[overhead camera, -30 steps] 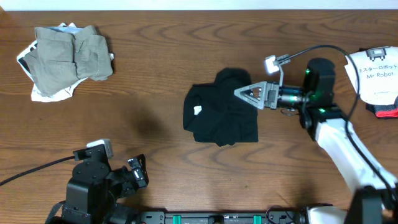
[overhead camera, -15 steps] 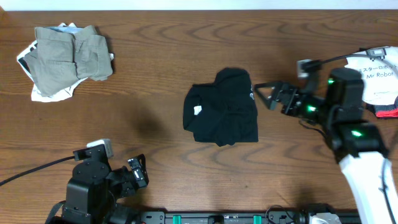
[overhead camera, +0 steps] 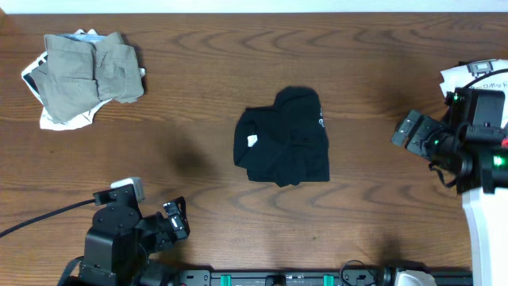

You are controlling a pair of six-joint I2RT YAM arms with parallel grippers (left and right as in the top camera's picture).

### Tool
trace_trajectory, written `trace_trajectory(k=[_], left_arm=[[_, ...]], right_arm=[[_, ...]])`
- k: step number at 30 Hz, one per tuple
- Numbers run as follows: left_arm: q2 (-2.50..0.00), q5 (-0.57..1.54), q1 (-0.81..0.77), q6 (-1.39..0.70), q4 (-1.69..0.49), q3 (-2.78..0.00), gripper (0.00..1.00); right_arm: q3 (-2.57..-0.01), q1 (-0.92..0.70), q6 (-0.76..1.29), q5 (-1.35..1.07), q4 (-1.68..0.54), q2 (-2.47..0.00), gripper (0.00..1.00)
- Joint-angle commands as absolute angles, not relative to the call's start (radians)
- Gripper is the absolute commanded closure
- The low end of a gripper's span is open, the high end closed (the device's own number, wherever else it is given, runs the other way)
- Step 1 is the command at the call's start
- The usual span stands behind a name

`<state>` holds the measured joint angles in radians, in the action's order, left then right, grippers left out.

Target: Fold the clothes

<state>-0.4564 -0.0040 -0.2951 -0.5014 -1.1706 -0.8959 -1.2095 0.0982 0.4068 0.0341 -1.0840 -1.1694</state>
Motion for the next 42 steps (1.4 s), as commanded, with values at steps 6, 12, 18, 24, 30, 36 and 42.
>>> trace_trajectory(k=[6,12,18,24,30,36,42], left_arm=[[-0.457,-0.011,-0.291,-0.511,-1.172,-0.897,0.02],[-0.457,-0.011,-0.291,-0.511,-1.172,-0.897,0.02],[-0.457,-0.011,-0.291,-0.511,-1.172,-0.897,0.02],[-0.457,-0.011,-0.291,-0.511,-1.172,-0.897,0.02],[-0.457,-0.011,-0.291,-0.511,-1.172,-0.897,0.02],[-0.457,-0.011,-0.291,-0.511,-1.172,-0.897,0.02],[-0.457,-0.012,-0.291,-0.511,-1.172,-0.897,0.02]], right_arm=[[-1.209,0.151,0.388,0.077,-1.100,-1.305,0.01],[-1.209,0.151,0.388,0.082,-1.096,-1.351,0.01],[-1.209,0.150,0.388,0.082,-1.096,-1.360,0.01],[-1.209,0.150,0.388,0.048,-1.095,-1.360,0.01],[-1.209,0.150,0.388,0.049,-1.095,-1.360,0.01],[-1.209,0.150,0.388,0.048,-1.095,-1.360,0.01],[-1.209,0.150,0.388,0.048,-1.095,-1.360,0.01]])
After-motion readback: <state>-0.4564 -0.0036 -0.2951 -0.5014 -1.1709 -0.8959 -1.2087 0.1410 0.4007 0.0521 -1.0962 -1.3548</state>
